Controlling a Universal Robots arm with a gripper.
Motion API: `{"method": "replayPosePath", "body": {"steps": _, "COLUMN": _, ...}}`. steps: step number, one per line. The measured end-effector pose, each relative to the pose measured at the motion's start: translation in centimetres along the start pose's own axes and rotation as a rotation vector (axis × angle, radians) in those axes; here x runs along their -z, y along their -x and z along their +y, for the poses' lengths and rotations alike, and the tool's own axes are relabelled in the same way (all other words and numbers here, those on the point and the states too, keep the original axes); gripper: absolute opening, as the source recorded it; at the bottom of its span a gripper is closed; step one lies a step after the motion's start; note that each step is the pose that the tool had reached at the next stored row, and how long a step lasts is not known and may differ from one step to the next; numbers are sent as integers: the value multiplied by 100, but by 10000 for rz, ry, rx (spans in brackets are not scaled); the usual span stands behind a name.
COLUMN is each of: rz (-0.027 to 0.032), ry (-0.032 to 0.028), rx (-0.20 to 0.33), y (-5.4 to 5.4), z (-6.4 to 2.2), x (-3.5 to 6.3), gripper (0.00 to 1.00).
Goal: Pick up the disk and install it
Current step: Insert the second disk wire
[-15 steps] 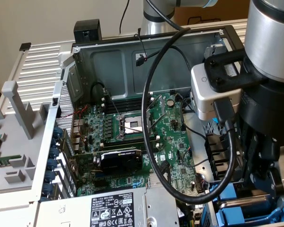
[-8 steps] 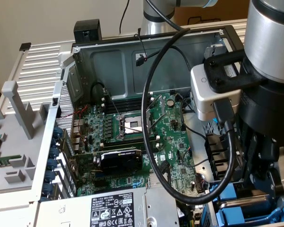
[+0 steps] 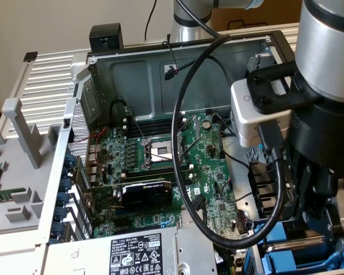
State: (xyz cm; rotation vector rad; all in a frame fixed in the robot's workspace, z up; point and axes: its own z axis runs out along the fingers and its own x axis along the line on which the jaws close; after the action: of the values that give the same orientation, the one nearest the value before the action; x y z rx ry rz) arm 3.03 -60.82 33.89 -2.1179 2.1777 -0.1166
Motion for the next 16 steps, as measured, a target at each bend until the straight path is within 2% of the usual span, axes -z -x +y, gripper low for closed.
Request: {"method": "replayPosePath", "body": {"steps": 16, "rz": 0, "ry": 0, "rx": 0, "y": 0, "z": 0, "x": -1, "gripper": 17}}
